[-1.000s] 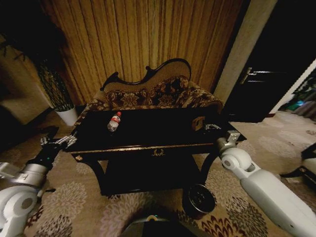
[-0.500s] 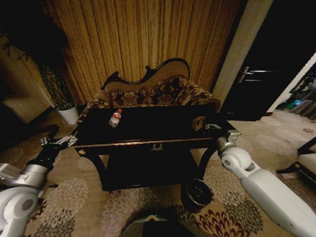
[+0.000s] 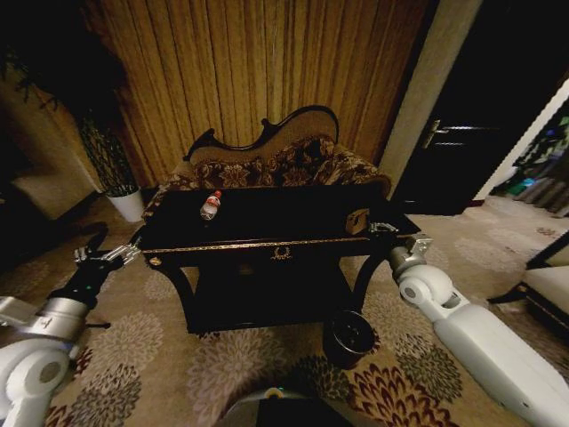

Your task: Move to the front of the table and place the trash on the table into the trash bin.

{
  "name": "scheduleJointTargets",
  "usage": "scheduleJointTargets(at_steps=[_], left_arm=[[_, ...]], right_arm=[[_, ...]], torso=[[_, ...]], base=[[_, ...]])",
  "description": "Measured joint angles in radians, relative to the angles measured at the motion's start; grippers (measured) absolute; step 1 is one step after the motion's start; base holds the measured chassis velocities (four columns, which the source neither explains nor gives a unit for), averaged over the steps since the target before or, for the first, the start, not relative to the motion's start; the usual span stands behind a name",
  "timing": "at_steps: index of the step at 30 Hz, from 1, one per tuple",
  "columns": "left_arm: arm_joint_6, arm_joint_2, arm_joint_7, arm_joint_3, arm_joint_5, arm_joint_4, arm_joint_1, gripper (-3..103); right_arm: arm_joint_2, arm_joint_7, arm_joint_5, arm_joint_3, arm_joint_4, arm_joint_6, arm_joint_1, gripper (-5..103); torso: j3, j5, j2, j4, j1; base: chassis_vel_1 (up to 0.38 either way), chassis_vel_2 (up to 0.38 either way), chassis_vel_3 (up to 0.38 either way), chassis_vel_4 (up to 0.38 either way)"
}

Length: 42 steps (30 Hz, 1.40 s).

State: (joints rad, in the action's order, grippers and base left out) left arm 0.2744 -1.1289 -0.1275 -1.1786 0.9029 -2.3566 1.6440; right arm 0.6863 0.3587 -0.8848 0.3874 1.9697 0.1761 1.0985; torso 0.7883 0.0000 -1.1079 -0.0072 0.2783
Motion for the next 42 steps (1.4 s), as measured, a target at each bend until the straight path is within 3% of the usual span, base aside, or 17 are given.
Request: scheduleJointTargets(at_steps=[17,24,33,42], left_arm=[[-0.007,-0.022,-0.019,0.003,-0.024,0.001,0.014,100],[-0.009,-0.024,-0.021,0.005,-0.026,0.004,0.013,100],[-0.01,-0.028,-0.021,0.006,-0.026,0.004,0.015,100],[-0.024,-0.034,-0.024,0.0,-0.025,-0.007,0.029,100]], right_arm=[[0.045,-0.025,0.052,0.041,0.005,-0.019,0.091,0],[0.108,-0.075,0.117,0.086,-0.052,-0.016,0.201,0],[0.216,-0.106,0.229,0.038,-0.276,-0.031,0.22,0],[0.306,-0.119,0.366,-0.045,-0.641,-0.094,0.081,0]], torso=[[0.0,-0.0001,0.0,0.0001,0.0],[0.0,0.0001,0.0,-0.0002,0.0],[0.0,-0.0001,0.0,-0.0002,0.0],[0.0,-0.0001,0.0,-0.0001,0.0]], base=[[0.021,-0.024,-0.022,0.022],[0.0,0.0,0.0,0.0],[0.0,0.0,0.0,0.0],[0.0,0.0,0.0,0.0]])
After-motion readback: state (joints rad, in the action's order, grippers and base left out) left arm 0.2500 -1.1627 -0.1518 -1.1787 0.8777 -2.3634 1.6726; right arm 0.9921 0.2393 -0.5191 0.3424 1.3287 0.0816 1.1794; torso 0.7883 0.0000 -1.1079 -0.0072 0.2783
